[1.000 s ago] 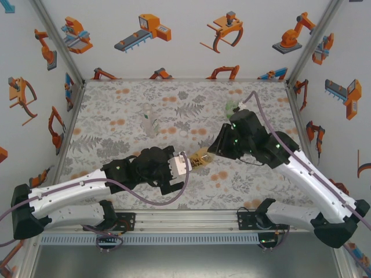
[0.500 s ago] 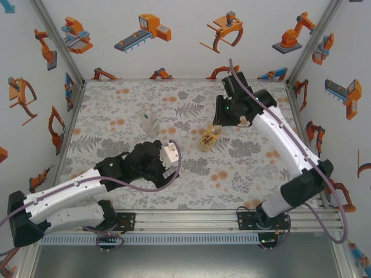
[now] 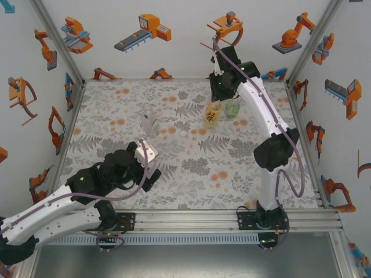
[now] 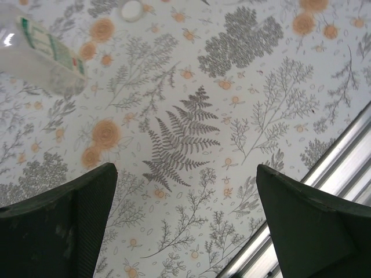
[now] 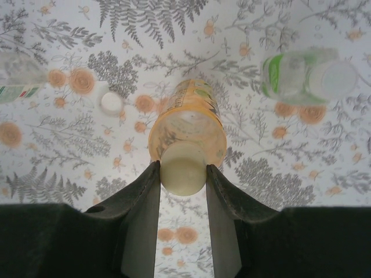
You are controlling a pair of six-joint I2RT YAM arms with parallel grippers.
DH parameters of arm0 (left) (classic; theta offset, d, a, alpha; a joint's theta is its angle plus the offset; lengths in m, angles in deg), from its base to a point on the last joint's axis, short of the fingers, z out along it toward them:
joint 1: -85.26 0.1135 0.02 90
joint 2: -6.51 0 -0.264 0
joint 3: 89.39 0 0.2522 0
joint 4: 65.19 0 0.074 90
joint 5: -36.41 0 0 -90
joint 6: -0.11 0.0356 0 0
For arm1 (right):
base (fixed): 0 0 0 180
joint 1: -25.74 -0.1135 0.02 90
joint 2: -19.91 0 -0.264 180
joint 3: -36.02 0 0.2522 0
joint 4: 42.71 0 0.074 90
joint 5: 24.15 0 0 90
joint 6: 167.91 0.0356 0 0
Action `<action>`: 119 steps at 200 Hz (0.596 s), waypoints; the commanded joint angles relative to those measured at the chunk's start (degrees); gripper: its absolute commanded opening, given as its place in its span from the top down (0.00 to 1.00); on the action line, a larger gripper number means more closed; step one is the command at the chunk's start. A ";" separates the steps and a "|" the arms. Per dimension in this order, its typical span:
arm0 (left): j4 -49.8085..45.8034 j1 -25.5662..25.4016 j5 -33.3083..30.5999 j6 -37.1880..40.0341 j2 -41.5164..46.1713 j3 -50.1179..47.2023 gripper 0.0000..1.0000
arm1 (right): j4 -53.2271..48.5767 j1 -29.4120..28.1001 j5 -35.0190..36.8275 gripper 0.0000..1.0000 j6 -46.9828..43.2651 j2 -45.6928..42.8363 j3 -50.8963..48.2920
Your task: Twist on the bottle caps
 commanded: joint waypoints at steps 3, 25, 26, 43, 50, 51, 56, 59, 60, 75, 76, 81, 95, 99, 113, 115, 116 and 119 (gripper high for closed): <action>-1.35 0.48 -7.34 -4.44 5.10 -1.12 0.03 | -5.49 0.12 1.15 1.00 -4.45 4.06 7.27; -2.26 0.51 -9.40 -5.29 8.90 -1.26 0.03 | -6.17 0.25 0.83 1.00 -4.79 6.46 9.63; -2.35 0.54 -9.43 -5.28 9.07 -1.26 0.03 | -6.15 0.26 0.77 1.00 -4.82 6.58 9.64; -3.64 0.48 -10.10 -6.09 10.99 -1.06 0.03 | -6.05 0.31 0.18 1.00 -4.90 7.41 9.38; -4.26 0.50 -10.14 -6.33 11.58 -0.99 0.03 | -6.01 0.37 -0.34 1.00 -5.39 7.69 9.14; -4.32 0.53 -10.16 -6.38 11.64 -0.95 0.03 | -6.03 0.37 -0.43 1.00 -5.43 7.72 9.13; -4.75 0.51 -10.16 -6.61 11.92 -0.91 0.03 | -5.96 0.36 -0.68 1.00 -5.60 7.82 8.78; -4.95 0.55 -10.11 -6.78 11.97 -0.83 0.03 | -5.88 0.36 -0.73 1.00 -5.62 7.86 8.65; -4.97 0.52 -10.14 -6.82 11.97 -0.78 0.03 | -5.87 0.36 -0.71 1.00 -5.64 7.94 8.58; -5.79 0.53 -10.32 -7.64 12.45 -0.68 0.03 | -5.78 0.34 -0.90 0.89 -5.54 8.32 7.88; -5.83 0.51 -10.29 -7.64 12.47 -0.62 0.03 | -5.78 0.36 -0.93 0.87 -5.51 8.34 7.84; -6.04 0.57 -10.30 -7.80 12.43 -0.57 0.03 | -5.70 0.37 -1.19 0.82 -5.40 8.39 7.80; -6.30 0.51 -10.40 -8.30 12.56 -0.47 0.03 | -5.69 0.31 -1.57 0.74 -5.34 8.64 7.79; -6.38 0.51 -10.38 -8.39 12.61 -0.46 0.03 | -5.65 0.31 -1.53 0.72 -5.27 8.70 7.81; -6.43 0.49 -10.47 -8.74 12.75 -0.38 0.03 | -5.35 0.36 -1.40 0.62 -5.24 8.52 7.97; -6.41 0.48 -10.46 -8.78 12.76 -0.33 0.03 | -5.41 0.34 -1.33 0.60 -5.22 8.49 8.04; -6.36 0.48 -10.49 -8.79 12.76 -0.36 0.03 | -5.33 0.36 -1.32 0.59 -5.21 8.52 8.05; -6.36 0.49 -10.49 -8.91 12.78 -0.33 0.03 | -5.26 0.33 -1.31 0.56 -5.24 8.44 8.16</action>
